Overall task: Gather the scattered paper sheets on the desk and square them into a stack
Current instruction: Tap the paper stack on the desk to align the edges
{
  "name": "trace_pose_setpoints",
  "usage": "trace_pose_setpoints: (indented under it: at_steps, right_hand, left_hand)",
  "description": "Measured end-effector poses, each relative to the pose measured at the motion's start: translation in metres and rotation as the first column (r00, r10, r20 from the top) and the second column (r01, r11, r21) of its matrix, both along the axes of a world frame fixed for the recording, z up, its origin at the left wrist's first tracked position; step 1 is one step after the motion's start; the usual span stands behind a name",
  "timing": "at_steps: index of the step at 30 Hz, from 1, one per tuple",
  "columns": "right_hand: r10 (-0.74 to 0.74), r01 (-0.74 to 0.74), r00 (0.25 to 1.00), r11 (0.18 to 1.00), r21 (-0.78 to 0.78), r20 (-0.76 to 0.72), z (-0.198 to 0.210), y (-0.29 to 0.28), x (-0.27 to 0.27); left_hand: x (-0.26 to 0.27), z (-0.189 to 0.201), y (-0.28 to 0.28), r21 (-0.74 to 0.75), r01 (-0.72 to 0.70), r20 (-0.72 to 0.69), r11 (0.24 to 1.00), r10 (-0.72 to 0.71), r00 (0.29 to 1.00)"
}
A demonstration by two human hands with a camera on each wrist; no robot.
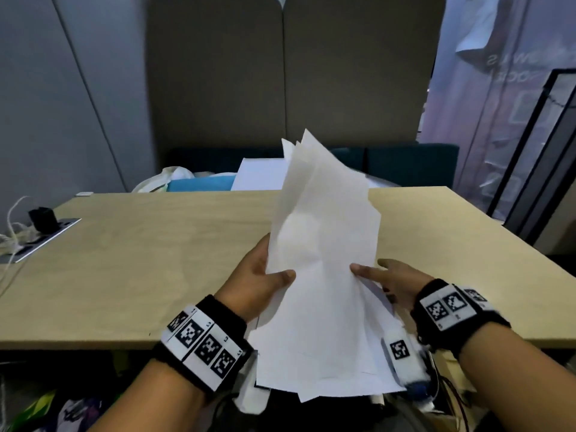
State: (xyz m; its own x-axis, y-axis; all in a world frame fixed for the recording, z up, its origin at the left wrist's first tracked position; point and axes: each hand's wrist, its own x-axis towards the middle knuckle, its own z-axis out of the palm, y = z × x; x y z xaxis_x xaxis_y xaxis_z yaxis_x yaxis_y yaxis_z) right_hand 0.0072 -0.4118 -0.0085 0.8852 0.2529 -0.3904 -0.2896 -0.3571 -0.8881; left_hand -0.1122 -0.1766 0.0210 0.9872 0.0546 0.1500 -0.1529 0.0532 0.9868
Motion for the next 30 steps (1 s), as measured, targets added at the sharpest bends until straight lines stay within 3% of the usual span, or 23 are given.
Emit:
trace_pose_setpoints:
  at_steps: [3,6,11,14,18,20,22,24,30]
  right_hand:
    - [0.015,0.059,0.976,0.944,0.326,-0.219,0.006,-0.013,0.009]
    - [0.066,0.056,0.97,0.876,0.479,-0.235,0.016,-0.021,0.02]
    - [-0.058,0.066,0.998,0.894,0.443,-0.031,0.05,-0.023,0.036]
    - [-0.166,0.059,0.976,0.824,0.563,0.142,0.074,-0.019,0.037]
    - [-0.303,0.007,0.828,0.847,0.532,0.472,0.1,-0.002,0.028]
    - [-0.357,0.02,0.744,0.857,0.516,0.564,0.105,0.007,0.022]
    - [-0.396,0.044,0.698,0.856,0.516,0.597,0.104,0.017,0.019]
    - [-0.408,0.058,0.698,0.852,0.521,0.589,0.096,0.025,0.02]
    - [-0.302,0.009,0.808,0.865,0.502,0.507,0.064,0.032,0.022]
  left_hand:
    - [0.007,0.009,-0.001,-0.007,0.028,0.016,1.0,-0.028,0.999]
    - [0.015,0.02,0.002,0.006,0.042,0.048,0.999,-0.042,0.998]
    - [0.034,0.039,0.012,0.102,0.0,0.128,0.995,-0.013,0.992]
    - [0.045,0.051,0.016,0.127,-0.075,0.191,0.989,0.05,0.98]
    - [0.06,0.061,0.017,0.145,-0.244,0.287,0.959,0.195,0.938]
    - [0.07,0.059,0.02,0.14,-0.328,0.303,0.934,0.275,0.912]
    - [0.078,0.055,0.024,0.118,-0.394,0.289,0.912,0.348,0.892]
    - [0.082,0.05,0.026,0.078,-0.432,0.265,0.898,0.399,0.878]
    - [0.082,0.035,0.032,-0.02,-0.398,0.152,0.917,0.397,0.905]
